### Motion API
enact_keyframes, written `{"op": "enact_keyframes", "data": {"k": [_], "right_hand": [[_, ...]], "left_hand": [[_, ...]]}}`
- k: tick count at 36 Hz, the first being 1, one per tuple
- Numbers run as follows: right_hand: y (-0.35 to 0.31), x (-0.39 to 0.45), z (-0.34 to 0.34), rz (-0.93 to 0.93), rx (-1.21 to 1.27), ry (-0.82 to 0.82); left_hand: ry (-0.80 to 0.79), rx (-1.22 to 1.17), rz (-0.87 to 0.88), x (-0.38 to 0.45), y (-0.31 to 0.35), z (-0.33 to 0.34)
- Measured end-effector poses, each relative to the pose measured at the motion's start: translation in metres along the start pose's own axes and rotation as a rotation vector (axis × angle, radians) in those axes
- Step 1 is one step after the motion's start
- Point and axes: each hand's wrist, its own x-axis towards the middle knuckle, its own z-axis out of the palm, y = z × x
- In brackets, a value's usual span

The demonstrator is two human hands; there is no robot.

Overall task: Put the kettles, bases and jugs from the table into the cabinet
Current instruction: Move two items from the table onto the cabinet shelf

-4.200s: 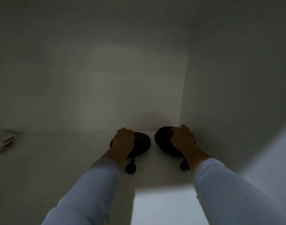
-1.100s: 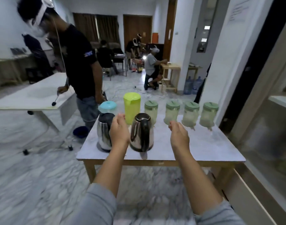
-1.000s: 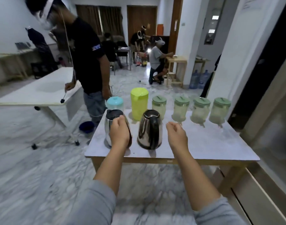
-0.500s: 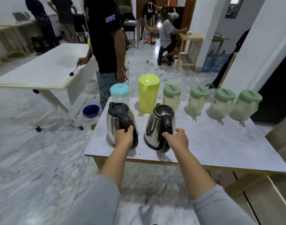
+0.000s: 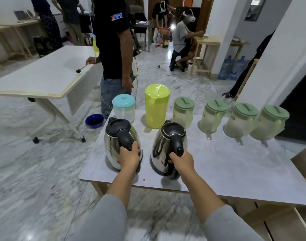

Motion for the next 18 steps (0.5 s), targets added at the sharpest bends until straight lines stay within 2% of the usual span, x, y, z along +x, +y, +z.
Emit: {"op": "enact_keyframes", "data": {"k": [7, 18], "right_hand": [[-0.015, -0.011, -0.002, -0.052, 0.106, 0.103], [-0.015, -0.061, -0.016, -0.025, 0.216, 0.452]], "left_hand": [[0.084, -0.021, 0.085, 0.002, 0.010, -0.004], [-0.046, 0.001, 0.330, -0.024, 0.039, -0.014]]}}
